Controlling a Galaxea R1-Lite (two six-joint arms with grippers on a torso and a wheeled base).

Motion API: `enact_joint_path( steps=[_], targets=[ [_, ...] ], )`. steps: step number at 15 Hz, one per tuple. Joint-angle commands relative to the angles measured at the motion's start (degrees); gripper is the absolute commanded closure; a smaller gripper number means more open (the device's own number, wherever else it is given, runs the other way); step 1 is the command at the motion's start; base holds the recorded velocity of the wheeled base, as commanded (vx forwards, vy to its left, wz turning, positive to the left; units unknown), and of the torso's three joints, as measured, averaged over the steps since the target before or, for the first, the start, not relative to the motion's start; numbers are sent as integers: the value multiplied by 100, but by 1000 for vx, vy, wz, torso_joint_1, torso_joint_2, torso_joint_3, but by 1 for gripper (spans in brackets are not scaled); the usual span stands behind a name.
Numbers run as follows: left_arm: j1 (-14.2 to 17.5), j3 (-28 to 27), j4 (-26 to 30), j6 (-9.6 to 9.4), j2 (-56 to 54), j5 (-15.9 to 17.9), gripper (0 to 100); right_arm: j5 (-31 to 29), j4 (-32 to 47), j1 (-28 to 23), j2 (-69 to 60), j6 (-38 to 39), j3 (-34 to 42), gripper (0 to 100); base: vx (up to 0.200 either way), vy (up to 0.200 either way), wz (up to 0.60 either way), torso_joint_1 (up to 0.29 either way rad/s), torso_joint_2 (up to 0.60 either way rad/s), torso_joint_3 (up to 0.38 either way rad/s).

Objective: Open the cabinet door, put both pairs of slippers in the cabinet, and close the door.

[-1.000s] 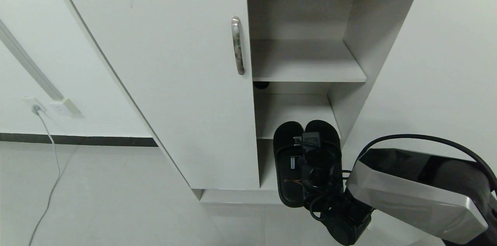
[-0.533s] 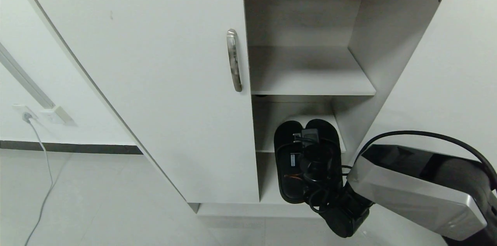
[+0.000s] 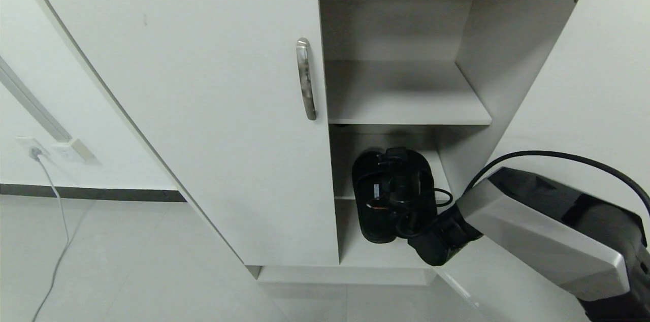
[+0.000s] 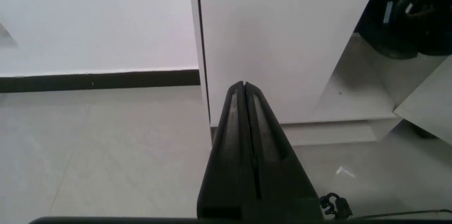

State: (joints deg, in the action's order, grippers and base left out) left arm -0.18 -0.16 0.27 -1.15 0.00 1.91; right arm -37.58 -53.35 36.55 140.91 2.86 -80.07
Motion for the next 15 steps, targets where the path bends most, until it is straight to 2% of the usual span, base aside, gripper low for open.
enact_joint_path(
  steps=[1,4,7,15],
  targets=[
    [1,7,0,0,9,2,100,-3,413,-130,279,100,-809,100,0,0,0,0,0,0],
    [1,-2,0,0,9,2,100,-3,852,-306,604,118,-1714,100,0,0,0,0,0,0],
    [1,7,0,0,0,2,100,-3,1098,-412,718,118,-2215,100,0,0,0,0,0,0],
    [1,7,0,0,9,2,100,32,1125,-517,868,118,-2435,100,0,0,0,0,0,0]
  ],
)
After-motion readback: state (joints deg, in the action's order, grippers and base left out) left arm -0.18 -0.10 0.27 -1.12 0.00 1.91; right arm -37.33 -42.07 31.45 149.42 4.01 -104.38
